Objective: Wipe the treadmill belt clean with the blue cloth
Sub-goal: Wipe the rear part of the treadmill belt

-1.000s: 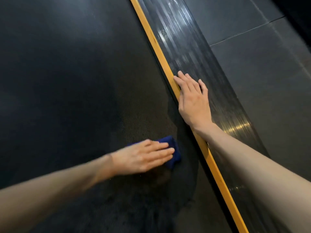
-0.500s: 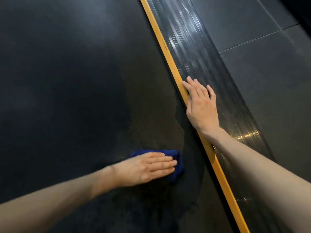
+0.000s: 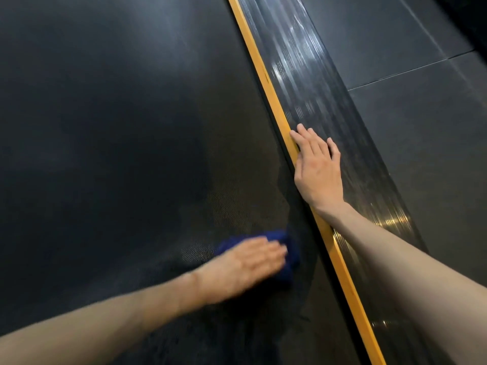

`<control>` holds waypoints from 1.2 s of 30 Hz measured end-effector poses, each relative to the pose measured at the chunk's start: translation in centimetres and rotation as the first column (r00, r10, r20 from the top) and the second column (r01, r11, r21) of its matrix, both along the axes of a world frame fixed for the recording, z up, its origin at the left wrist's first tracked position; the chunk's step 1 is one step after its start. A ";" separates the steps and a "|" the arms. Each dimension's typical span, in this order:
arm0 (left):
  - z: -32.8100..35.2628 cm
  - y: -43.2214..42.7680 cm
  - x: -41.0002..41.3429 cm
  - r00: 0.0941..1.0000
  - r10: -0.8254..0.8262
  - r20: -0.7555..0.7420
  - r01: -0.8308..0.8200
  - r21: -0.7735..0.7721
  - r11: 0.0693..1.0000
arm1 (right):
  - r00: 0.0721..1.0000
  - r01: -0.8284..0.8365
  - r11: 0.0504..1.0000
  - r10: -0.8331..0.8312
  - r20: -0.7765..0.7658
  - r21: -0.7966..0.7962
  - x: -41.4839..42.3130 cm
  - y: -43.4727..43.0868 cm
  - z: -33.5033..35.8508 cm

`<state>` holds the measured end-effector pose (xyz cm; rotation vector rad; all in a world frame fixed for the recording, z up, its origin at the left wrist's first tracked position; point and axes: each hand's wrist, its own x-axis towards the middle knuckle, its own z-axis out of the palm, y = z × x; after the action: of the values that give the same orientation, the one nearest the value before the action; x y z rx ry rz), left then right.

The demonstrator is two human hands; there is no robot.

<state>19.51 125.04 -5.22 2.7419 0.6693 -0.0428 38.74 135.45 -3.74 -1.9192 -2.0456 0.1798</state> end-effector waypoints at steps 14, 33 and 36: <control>0.9 12.9 -6.5 0.155 0.959 0.236 -0.986 -0.017 0.163 | 0.998 0.013 1.000 -0.012 0.058 -0.017 -0.3 0.1 -0.2; 0.4 12.0 -13.6 0.079 0.981 0.176 -0.994 0.087 0.065 | 0.998 0.033 0.999 -0.031 0.059 -0.039 -0.4 0.1 -0.1; -0.7 11.2 -5.4 0.284 0.927 0.246 -0.958 0.038 0.284 | 0.998 0.027 0.999 -0.025 0.063 -0.021 -0.4 0.1 -0.3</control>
<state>14.10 136.25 -5.94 1.9274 2.2298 0.5636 38.35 135.52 -4.02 -1.9872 -2.0652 0.1377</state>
